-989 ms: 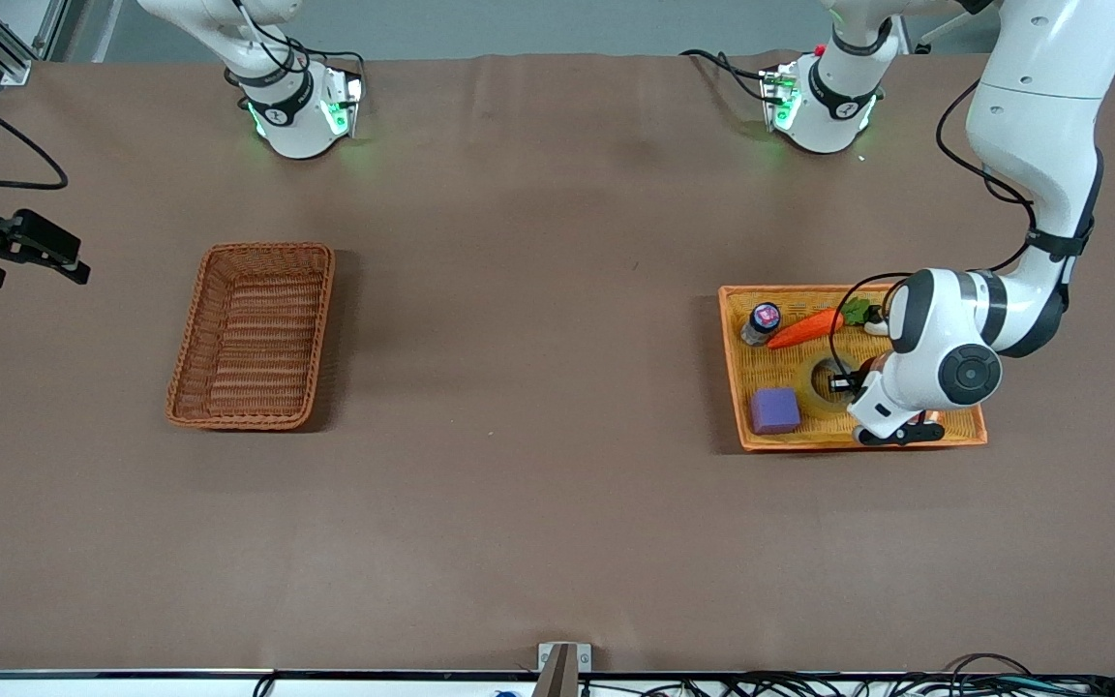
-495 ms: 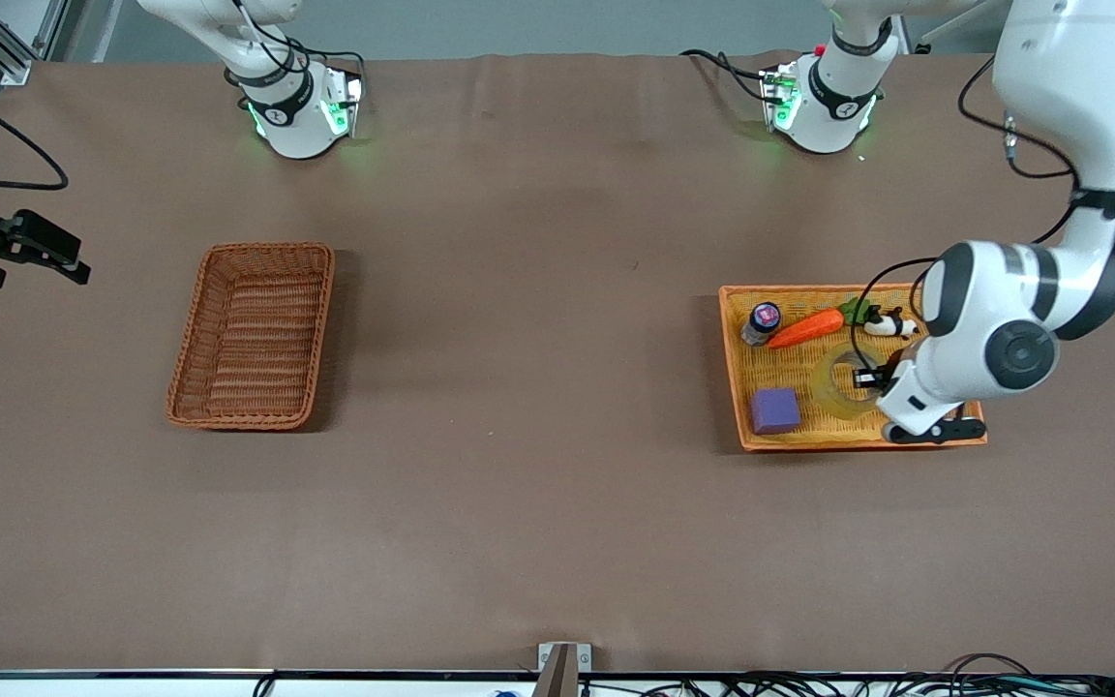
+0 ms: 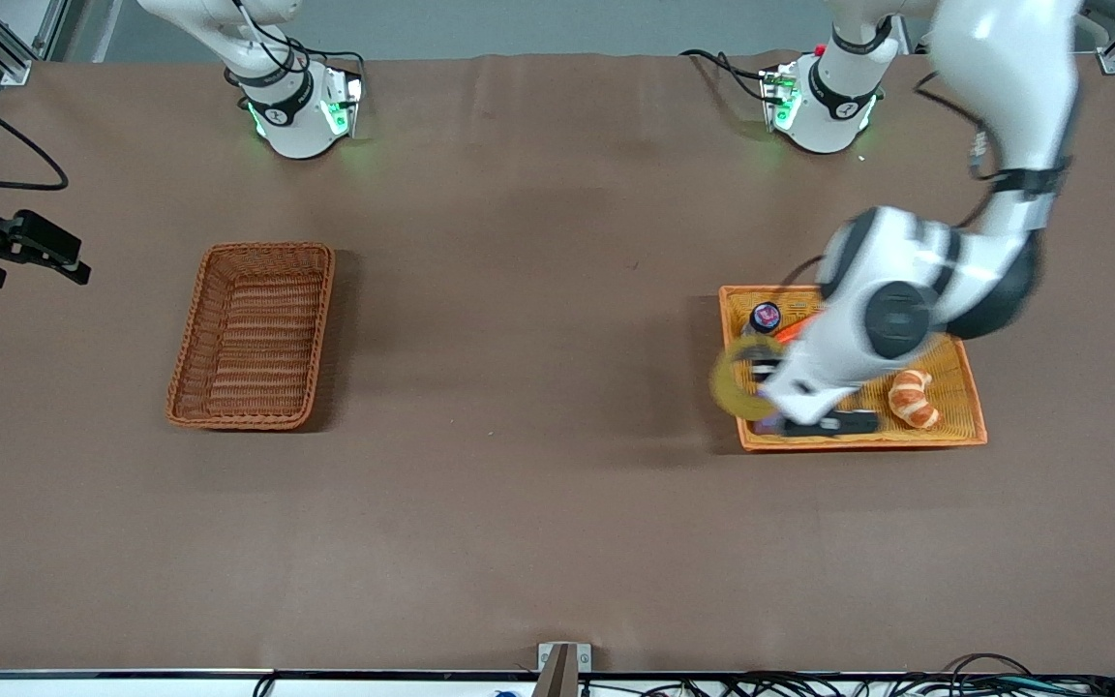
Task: Move tape to another basket
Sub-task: 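Lift the tape roll and set it on the table beside the tray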
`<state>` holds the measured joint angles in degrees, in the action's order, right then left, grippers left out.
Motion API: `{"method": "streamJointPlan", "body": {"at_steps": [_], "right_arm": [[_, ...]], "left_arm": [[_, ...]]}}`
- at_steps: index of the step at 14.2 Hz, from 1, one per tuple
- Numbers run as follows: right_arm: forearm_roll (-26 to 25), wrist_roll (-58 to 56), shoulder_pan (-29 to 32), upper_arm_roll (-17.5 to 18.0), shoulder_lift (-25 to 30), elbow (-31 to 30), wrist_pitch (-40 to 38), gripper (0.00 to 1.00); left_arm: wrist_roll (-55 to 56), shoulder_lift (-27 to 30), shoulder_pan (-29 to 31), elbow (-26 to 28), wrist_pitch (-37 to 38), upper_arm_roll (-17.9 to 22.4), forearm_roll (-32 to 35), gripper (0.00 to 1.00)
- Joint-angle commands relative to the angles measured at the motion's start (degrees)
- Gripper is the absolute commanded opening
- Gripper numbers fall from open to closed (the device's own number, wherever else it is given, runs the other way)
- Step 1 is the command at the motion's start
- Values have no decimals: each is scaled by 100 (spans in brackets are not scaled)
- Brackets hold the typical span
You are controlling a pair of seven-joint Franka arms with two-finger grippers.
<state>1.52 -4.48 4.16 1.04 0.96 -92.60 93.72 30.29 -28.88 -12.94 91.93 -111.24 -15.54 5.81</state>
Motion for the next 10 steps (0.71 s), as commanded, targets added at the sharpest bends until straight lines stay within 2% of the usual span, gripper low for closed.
{"method": "streamJointPlan", "body": {"at_steps": [1, 5, 10], "right_arm": [[15, 35, -11, -7, -8, -30, 41, 100], [15, 35, 6, -7, -8, -30, 32, 100], [14, 26, 6, -7, -44, -30, 41, 100]], "left_arm": [[740, -783, -936, -746, 147, 16, -19, 0], [1067, -1707, -1658, -1940, 59, 16, -676, 2], [1190, -2226, -2335, -2284, -1125, 51, -801, 4]]}}
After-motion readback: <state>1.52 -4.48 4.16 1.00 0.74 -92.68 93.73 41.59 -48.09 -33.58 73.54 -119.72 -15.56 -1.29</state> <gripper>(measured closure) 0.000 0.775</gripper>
